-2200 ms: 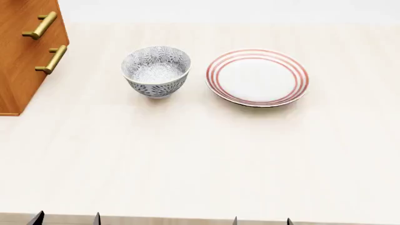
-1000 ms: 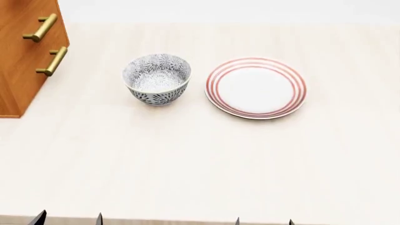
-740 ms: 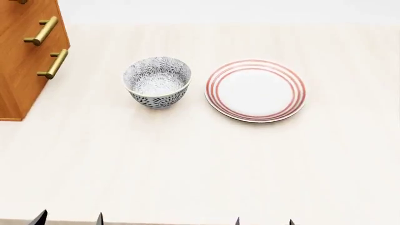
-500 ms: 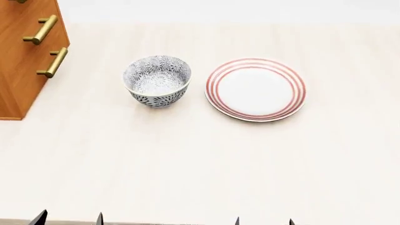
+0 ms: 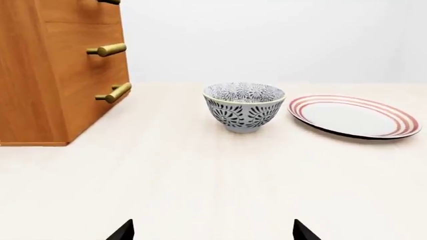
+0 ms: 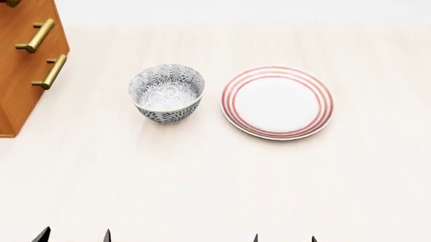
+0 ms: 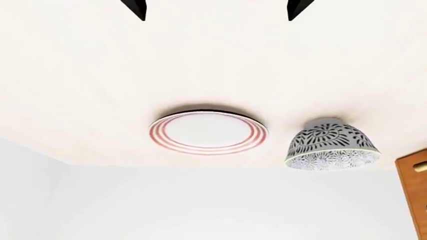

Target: Open the top drawer of the cabinet.

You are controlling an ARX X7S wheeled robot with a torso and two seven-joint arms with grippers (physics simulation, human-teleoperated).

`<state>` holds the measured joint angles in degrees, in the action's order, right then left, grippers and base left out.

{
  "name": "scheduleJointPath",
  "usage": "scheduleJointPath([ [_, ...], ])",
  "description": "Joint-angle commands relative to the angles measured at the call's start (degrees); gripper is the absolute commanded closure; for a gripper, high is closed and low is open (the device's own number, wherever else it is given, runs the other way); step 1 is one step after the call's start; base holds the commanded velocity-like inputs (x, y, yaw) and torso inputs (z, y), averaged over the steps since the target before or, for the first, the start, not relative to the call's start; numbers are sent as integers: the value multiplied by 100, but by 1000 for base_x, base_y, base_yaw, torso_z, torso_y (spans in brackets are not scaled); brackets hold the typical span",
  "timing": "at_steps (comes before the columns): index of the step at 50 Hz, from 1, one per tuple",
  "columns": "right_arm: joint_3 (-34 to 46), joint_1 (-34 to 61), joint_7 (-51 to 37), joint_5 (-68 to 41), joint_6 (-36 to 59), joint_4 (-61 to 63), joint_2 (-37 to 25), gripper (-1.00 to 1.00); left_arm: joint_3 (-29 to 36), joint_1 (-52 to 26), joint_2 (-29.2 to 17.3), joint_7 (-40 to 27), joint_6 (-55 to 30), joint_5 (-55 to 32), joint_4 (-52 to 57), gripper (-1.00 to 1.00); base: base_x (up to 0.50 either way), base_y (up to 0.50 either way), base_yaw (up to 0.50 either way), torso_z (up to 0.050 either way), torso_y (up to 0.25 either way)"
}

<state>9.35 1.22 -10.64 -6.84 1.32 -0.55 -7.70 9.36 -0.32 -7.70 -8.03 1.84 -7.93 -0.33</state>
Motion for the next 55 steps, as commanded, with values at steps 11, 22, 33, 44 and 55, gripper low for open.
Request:
scheduleJointPath([
  [11,96,38,-81,-97,52,28,-73,-100,87,-8,-70,-116,8,-73,-6,-100,500,0,0,0,0],
  [22,135,45,-94,-149,2,-31,-97,-100,134,-25,-98,-160,63,-89,-66,-100,500,0,0,0,0],
  [33,179,20,-124,-198,32,53,-142,-100,191,5,-133,-224,25,-100,4,-100,500,0,0,0,0],
  [44,217,38,-141,-232,-42,-27,-166,-100,245,-20,-155,-245,102,-114,-86,-100,500,0,0,0,0],
  [55,257,43,-191,-256,-5,36,-199,-100,288,-20,-187,-270,121,-147,-97,-100,267,0,0,0,0],
])
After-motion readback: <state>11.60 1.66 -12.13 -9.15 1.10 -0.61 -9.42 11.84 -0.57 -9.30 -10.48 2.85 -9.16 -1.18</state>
